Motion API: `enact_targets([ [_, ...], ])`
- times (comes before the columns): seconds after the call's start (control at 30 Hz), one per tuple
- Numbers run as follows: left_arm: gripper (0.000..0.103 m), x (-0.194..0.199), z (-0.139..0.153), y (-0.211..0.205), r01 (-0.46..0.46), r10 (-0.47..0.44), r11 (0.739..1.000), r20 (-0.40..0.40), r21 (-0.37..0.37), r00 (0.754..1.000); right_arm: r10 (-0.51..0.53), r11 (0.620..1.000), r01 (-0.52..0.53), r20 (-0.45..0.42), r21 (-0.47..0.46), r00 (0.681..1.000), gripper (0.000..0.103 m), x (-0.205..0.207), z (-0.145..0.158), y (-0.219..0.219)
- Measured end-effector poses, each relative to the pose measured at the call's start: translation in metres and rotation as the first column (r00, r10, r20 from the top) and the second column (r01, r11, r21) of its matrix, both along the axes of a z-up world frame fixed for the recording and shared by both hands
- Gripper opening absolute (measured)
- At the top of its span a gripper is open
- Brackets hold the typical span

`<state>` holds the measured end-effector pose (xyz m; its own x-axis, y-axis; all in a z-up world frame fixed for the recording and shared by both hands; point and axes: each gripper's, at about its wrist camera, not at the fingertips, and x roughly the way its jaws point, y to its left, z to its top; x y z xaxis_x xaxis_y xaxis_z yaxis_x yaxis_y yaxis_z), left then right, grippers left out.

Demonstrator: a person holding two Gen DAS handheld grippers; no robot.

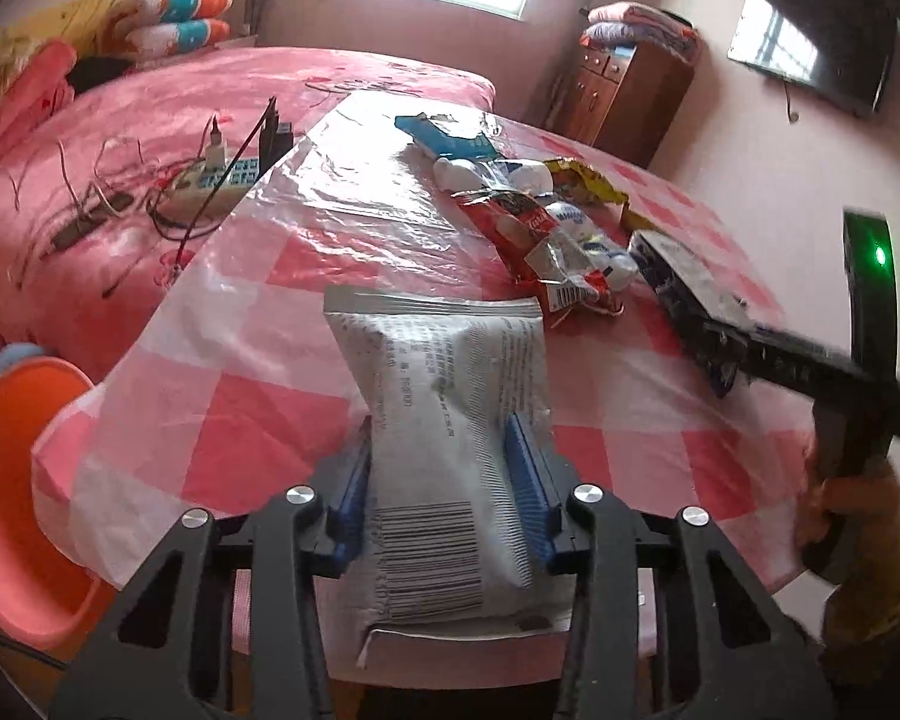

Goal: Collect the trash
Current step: 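Lift the white bag and milk carton off the table with both tools, then carry the white bag and milk carton over the orange bucket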

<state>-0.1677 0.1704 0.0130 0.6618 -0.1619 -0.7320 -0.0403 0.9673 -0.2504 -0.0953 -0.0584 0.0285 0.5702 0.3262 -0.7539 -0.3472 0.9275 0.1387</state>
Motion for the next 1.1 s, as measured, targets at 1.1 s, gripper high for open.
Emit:
enact_targets([
  [1.1,0.071,0.000,-0.013,0.003,-0.060,0.019,0.865,-0.088,-0.498,0.996,0.235,0.969,-0.227,0.088,-0.100,0.968,0.056,-0.092,-0.007,0.081],
])
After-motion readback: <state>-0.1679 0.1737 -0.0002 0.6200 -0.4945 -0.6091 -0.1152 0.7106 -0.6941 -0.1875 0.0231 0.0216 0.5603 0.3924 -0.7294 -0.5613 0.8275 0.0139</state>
